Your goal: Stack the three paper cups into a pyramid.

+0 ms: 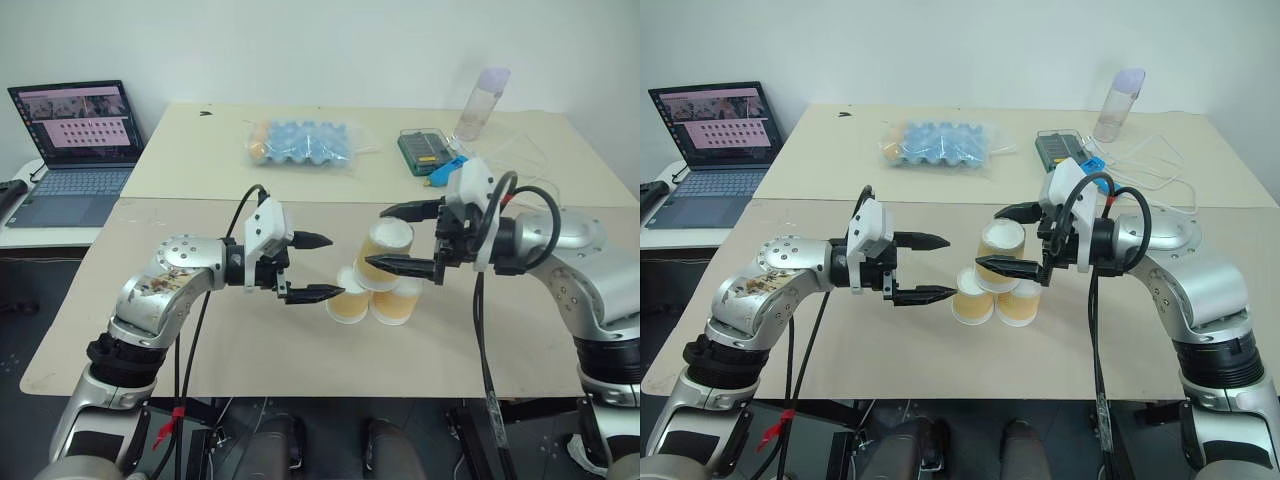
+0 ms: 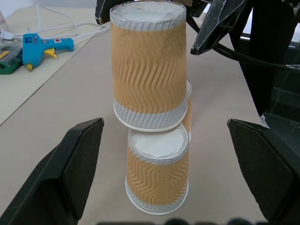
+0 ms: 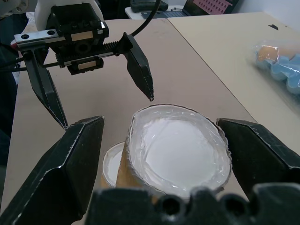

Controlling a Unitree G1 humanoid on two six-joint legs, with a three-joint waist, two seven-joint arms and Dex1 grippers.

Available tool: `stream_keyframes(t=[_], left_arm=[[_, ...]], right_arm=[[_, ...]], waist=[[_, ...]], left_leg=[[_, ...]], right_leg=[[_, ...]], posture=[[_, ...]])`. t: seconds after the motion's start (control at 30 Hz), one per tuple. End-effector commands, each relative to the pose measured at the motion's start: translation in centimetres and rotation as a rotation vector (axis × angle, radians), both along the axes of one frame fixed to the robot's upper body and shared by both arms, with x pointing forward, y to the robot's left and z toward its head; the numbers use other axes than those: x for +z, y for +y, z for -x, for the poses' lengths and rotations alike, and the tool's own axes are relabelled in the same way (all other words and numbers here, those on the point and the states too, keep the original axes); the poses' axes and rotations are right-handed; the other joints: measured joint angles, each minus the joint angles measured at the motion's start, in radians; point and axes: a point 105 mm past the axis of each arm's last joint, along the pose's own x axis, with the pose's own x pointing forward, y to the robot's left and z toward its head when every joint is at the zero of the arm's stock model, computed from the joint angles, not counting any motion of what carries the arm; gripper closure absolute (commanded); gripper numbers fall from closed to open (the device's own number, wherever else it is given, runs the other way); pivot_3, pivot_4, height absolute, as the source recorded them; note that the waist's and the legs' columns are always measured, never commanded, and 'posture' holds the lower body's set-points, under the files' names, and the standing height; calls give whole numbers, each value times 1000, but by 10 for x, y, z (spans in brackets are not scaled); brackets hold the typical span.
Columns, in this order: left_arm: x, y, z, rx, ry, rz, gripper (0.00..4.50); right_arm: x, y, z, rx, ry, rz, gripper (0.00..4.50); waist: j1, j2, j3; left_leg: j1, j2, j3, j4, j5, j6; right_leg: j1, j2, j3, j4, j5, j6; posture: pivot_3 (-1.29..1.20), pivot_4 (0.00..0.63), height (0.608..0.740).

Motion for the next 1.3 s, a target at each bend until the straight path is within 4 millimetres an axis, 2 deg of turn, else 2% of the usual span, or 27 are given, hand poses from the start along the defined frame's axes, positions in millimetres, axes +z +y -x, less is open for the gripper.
stream_keyframes(t=[0.03,0.33,0.5,0.67,0.73,0.83,0.9,0.93,0.97,1.0,1.03,1.1,1.2,1.3], left_arm=[[12,0,2,-12,-40,21,0],[12,-1,1,-15,-42,18,0],[12,0,0,-9,-48,19,0],[18,9,0,45,-42,46,0],[24,19,1,96,10,109,0],[28,44,-7,232,64,166,0],[29,62,-17,354,82,201,0],[30,77,-27,469,65,229,0],[30,92,-36,578,53,265,0],[30,101,-41,648,45,288,0],[26,116,-49,763,36,308,0],[18,133,-56,906,17,326,0],[5,150,-62,1058,-7,375,0],[-2,166,-67,1200,-28,450,0]], right_arm=[[21,-2,6,12,-79,-21,26],[45,-5,15,22,-130,-55,26],[92,-21,27,-5,-213,-179,26],[131,-48,49,-29,-246,-330,26],[153,-74,61,-78,-274,-443,26],[167,-117,49,-313,-307,-562,26],[156,-146,27,-560,-323,-538,26],[136,-171,6,-784,-316,-461,26],[114,-191,-7,-947,-313,-371,26],[100,-202,-13,-1039,-315,-305,26],[83,-208,-18,-1097,-300,-273,26],[62,-207,-25,-1139,-296,-240,26],[36,-205,-38,-1209,-296,-202,26],[15,-194,-50,-1225,-289,-208,26]], waist=[[0,0,0],[0,0,0],[1,0,0],[3,0,0],[0,0,0],[0,0,0],[0,0,0],[-1,0,0],[-1,-2,-1],[0,-5,-4],[-1,-6,-4],[-3,-5,-4],[-4,-3,-4],[-1,-4,-4]], left_leg=[[0,0,0,0,0,0],[0,0,0,0,0,0],[0,0,0,0,0,-1],[-1,0,0,0,-1,-1],[-1,0,0,-1,-1,-1],[-1,1,0,-1,-1,-2],[0,1,0,-1,-1,-2],[0,1,0,-1,-1,-3],[0,1,0,-1,-1,-3],[1,1,0,-1,-1,-3],[2,1,1,-1,-1,-3],[2,0,3,-1,-1,-3],[1,0,5,-1,1,-1],[1,0,5,-1,0,-2]], right_leg=[[0,0,0,0,0,0],[0,0,0,0,0,0],[0,0,0,0,0,0],[0,-2,-1,-1,0,0],[0,-2,0,0,0,0],[-1,-5,1,-1,0,0],[-1,-4,0,0,0,-1],[-1,-4,1,0,-1,-2],[0,-4,0,0,-3,-7],[1,-4,1,0,-3,-8],[2,-4,1,0,-3,-8],[1,-3,2,0,-3,-7],[-1,-2,4,1,2,1],[-1,-1,2,1,2,1]], posture=[[0,150,740],[0,150,740],[0,150,740],[0,150,740],[0,150,740],[0,150,740],[0,150,740],[0,150,740],[0,150,740],[0,150,740],[0,150,740],[0,150,740],[0,150,740],[0,150,740]])
